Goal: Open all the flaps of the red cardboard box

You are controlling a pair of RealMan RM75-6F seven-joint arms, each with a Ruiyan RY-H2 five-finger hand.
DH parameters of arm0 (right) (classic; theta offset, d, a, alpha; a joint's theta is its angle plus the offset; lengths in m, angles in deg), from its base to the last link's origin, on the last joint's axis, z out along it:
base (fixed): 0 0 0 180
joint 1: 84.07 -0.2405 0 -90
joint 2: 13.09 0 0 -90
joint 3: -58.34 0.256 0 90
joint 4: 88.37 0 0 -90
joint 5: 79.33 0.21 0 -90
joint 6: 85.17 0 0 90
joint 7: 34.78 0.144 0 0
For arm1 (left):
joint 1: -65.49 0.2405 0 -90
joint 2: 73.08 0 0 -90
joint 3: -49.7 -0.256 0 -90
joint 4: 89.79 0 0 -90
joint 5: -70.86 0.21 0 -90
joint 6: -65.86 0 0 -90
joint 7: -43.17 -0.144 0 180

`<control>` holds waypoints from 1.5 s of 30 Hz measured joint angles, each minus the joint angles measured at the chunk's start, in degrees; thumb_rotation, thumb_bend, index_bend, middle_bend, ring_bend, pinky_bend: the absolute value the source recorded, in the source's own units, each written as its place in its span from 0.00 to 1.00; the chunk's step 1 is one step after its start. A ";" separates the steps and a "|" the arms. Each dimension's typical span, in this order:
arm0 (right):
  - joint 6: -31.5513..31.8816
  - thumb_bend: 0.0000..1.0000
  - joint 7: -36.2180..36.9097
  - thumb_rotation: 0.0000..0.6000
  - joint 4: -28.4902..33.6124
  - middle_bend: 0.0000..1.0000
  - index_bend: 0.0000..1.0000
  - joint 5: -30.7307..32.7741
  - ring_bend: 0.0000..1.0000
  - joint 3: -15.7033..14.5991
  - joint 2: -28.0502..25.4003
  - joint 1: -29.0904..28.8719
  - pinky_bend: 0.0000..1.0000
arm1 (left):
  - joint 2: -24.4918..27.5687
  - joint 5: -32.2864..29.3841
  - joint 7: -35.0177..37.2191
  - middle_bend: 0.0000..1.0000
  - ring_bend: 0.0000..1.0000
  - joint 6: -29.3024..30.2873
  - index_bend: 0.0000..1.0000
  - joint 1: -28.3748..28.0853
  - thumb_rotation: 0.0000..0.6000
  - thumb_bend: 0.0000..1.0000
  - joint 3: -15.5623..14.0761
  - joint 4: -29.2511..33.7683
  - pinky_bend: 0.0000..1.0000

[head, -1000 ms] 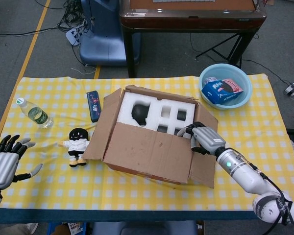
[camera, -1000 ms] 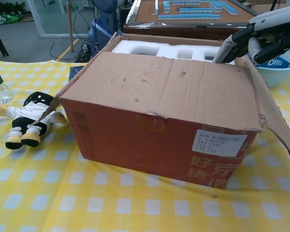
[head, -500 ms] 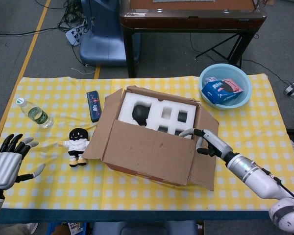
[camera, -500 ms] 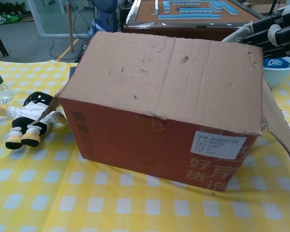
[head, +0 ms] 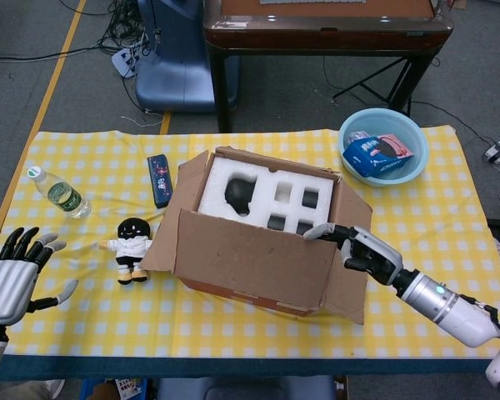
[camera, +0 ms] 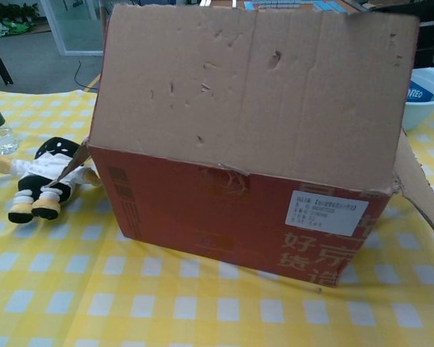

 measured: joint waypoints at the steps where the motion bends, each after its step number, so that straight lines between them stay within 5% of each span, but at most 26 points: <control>1: 2.30 1.00 2.40 1.00 -1.01 0.23 0.30 -1.81 0.14 -1.15 0.01 -0.46 0.04 | 0.02 0.01 -0.12 0.19 0.07 0.10 0.30 0.07 0.42 0.27 -0.01 0.04 0.00; 8: 14.84 1.00 13.60 1.00 -7.19 0.23 0.30 -9.44 0.14 -10.23 0.80 -5.67 0.08 | -0.07 -0.26 -0.77 0.19 0.07 0.07 0.30 0.18 0.41 0.27 -0.07 0.22 0.00; 26: 21.94 1.00 15.42 1.00 -7.66 0.23 0.30 -14.76 0.14 -20.89 2.01 -14.52 0.12 | 0.45 -0.30 -0.72 0.19 0.07 0.83 0.32 0.86 0.41 0.27 -0.12 0.23 0.00; 36: 22.85 1.00 12.58 1.00 -6.72 0.23 0.30 -12.73 0.14 -23.59 1.51 -16.68 0.12 | 0.55 -0.15 -0.40 0.19 0.07 0.86 0.32 0.95 0.41 0.27 -0.11 0.14 0.00; 42: 20.85 0.99 3.61 1.00 -5.51 0.23 0.30 -8.92 0.14 -23.45 0.28 -16.15 0.12 | 0.60 -0.57 0.12 0.19 0.07 0.81 0.33 1.04 0.41 0.27 -0.03 -0.29 0.00; 45: 18.90 0.78 -5.12 1.00 -4.39 0.23 0.29 -5.80 0.14 -23.03 -0.45 -15.19 0.12 | 0.37 -0.96 0.34 0.18 0.07 0.57 0.33 1.02 0.42 0.27 0.00 -0.78 0.00</control>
